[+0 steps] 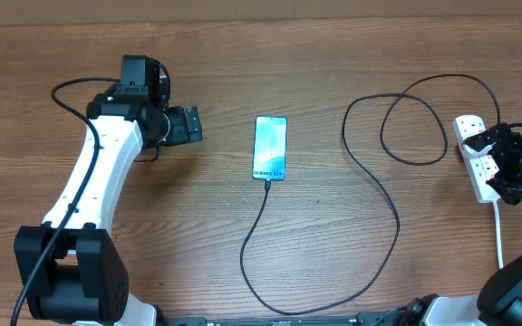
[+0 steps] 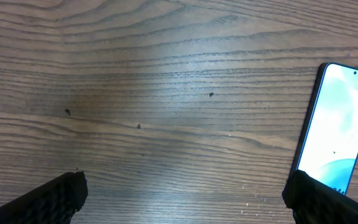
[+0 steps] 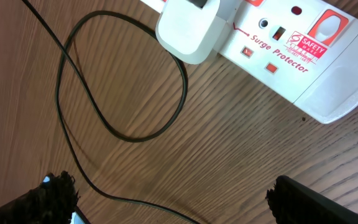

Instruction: Plug charger to phone and switch on socket

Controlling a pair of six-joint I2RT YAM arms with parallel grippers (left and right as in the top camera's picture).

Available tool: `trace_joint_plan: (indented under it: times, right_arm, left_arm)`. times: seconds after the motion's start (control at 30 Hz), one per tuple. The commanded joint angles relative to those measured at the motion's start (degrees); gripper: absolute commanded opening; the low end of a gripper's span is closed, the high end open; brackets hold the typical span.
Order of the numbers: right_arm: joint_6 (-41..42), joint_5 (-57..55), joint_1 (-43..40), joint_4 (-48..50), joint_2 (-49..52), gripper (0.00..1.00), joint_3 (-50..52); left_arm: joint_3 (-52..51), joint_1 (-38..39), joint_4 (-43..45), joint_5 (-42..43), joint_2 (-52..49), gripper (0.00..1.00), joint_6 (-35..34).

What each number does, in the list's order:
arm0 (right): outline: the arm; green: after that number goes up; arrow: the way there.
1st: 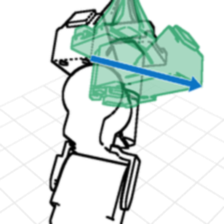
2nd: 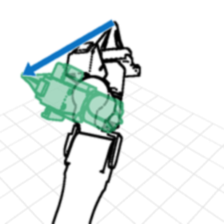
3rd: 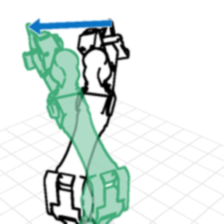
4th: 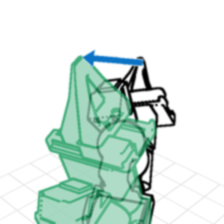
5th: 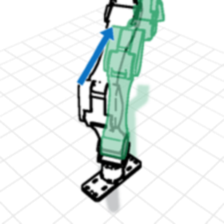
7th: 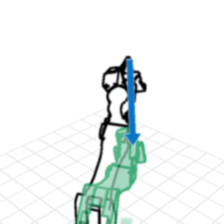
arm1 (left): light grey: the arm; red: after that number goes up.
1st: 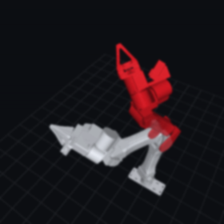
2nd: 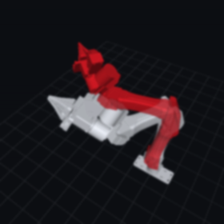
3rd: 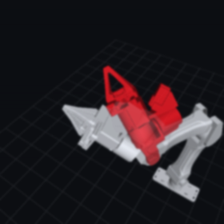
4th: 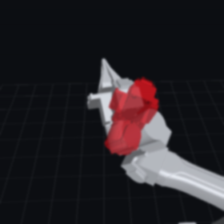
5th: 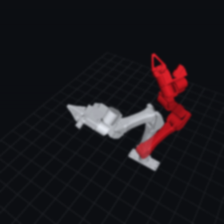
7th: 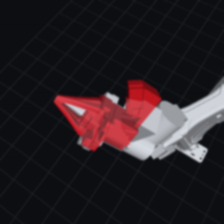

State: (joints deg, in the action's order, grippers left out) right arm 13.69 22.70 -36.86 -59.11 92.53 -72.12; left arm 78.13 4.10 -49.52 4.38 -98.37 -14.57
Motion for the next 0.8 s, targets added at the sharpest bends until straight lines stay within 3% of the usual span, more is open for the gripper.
trace_joint_plan:
  times: [0.0,0.77]
  right_arm:
    - [0.2,0.5,0.1,0.3,0.0,1.0,-0.7]
    - [0.2,0.5,0.1,0.3,0.0,1.0,-0.7]
  left_arm:
    - [0.1,0.0,0.1,-0.5,0.2,0.99,0.9]
    - [0.1,-0.1,0.1,-0.4,-0.1,1.0,0.9]
